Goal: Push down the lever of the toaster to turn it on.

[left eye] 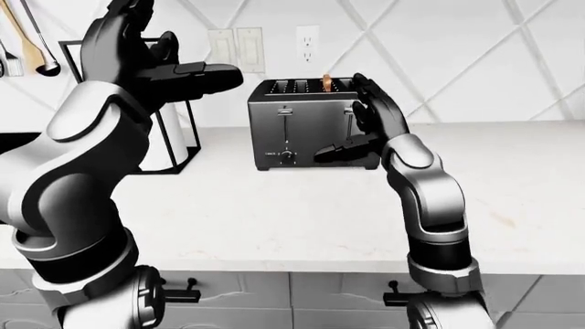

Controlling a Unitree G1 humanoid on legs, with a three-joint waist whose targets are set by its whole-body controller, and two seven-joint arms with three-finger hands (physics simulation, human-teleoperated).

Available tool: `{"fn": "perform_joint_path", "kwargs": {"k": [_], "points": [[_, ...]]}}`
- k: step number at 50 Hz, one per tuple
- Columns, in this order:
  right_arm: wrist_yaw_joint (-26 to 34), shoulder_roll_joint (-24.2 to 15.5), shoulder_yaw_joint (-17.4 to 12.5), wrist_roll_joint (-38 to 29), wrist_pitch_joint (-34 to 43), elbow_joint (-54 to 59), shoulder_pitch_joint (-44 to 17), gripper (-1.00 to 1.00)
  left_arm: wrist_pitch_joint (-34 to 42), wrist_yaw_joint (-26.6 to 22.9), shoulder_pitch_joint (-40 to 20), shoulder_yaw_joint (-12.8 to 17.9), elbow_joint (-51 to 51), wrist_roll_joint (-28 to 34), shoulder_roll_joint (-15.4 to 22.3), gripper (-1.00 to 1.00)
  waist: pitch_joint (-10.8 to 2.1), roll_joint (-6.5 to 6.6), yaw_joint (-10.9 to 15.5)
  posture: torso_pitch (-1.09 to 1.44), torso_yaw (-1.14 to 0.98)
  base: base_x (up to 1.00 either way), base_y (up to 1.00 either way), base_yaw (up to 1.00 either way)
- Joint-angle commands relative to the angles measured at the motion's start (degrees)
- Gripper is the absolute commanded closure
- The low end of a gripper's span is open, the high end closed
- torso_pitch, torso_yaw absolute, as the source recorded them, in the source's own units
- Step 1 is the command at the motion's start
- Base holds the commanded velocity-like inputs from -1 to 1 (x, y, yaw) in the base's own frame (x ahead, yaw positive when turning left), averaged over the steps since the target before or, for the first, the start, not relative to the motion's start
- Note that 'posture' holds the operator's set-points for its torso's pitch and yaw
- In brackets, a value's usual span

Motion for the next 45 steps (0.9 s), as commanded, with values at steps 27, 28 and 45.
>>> {"fn": "perform_joint_path", "kwargs": {"k": [27, 28, 45], "points": [[-2.50, -1.15, -0.71, 1.72, -11.18, 12.48, -5.88, -1.00, -1.56, -0.13, -1.92, 0.31, -0.48, 0.31, 0.51, -1.00, -0.57, 0.23, 0.00, -0.44, 0.00, 0.00, 0.00, 0.00], [-2.55, -1.18, -0.86, 1.86, -11.54, 13.11, -6.11, -1.00, -1.35, 0.00, -2.09, 0.42, -0.56, 0.17, 0.50, -1.00, -0.59, 0.24, 0.01, -0.44, 0.00, 0.00, 0.00, 0.00], [-4.04, -2.32, -1.67, 3.38, -19.12, 26.79, -11.31, -1.00, -1.15, 0.19, -2.17, 0.44, -0.84, -0.08, 0.49, -1.00, -0.60, 0.31, -0.07, -0.44, 0.00, 0.00, 0.00, 0.00]]}}
